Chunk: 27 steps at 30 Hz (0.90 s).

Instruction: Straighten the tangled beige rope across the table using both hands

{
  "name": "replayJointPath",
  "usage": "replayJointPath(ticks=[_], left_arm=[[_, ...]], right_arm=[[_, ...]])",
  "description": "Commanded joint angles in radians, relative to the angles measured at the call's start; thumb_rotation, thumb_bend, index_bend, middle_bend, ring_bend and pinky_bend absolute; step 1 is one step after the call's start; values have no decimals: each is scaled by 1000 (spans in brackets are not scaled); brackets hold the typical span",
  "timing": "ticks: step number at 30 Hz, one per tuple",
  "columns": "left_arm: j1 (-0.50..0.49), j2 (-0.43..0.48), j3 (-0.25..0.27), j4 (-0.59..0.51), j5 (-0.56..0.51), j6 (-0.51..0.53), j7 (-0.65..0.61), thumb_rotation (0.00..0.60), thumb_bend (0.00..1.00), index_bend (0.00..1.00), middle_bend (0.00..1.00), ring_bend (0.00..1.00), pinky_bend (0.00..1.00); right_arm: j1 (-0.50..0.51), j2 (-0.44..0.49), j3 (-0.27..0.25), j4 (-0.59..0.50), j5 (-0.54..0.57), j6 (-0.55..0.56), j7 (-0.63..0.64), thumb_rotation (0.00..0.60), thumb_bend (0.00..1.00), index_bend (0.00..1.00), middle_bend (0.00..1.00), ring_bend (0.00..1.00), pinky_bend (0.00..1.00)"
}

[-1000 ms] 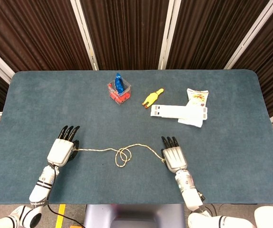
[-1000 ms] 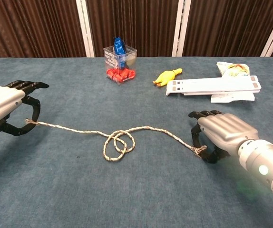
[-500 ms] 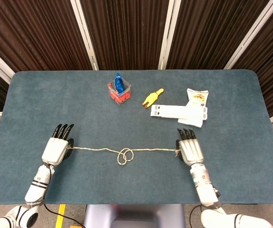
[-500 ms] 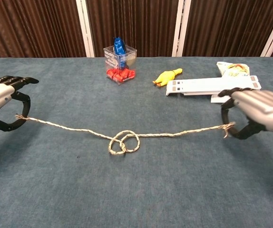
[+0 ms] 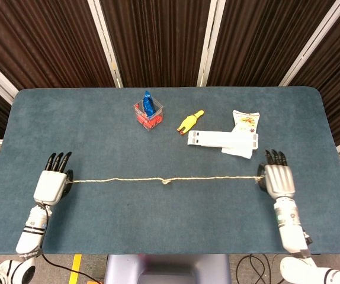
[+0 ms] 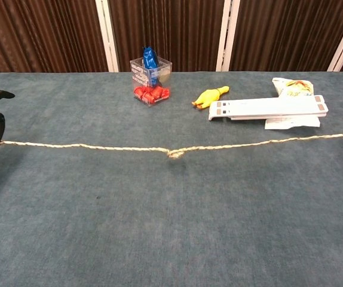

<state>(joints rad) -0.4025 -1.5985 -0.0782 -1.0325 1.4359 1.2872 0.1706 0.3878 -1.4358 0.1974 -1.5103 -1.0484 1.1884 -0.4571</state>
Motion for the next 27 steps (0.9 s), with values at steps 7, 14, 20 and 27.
replayJointPath(ticks=[7, 14, 20, 27], left_arm=[[8, 8, -6, 20, -18, -13, -4, 600, 429, 609, 47, 0, 30], [3, -4, -11, 54, -31, -39, -16, 600, 429, 609, 47, 0, 31], [5, -15, -10, 94, -42, -58, -31, 600, 430, 609, 48, 0, 32], [7, -33, 5, 137, -36, -79, -44, 600, 429, 602, 48, 0, 32]], right_arm=[[-22, 54, 16, 64, 35, -28, 94, 600, 521, 818, 191, 0, 0], [-27, 62, 11, 111, 51, -49, 124, 600, 521, 818, 190, 0, 0], [-32, 55, 4, 162, 65, -68, 144, 600, 520, 819, 190, 0, 0], [-34, 40, -8, 203, 67, -90, 160, 600, 521, 819, 190, 0, 0]])
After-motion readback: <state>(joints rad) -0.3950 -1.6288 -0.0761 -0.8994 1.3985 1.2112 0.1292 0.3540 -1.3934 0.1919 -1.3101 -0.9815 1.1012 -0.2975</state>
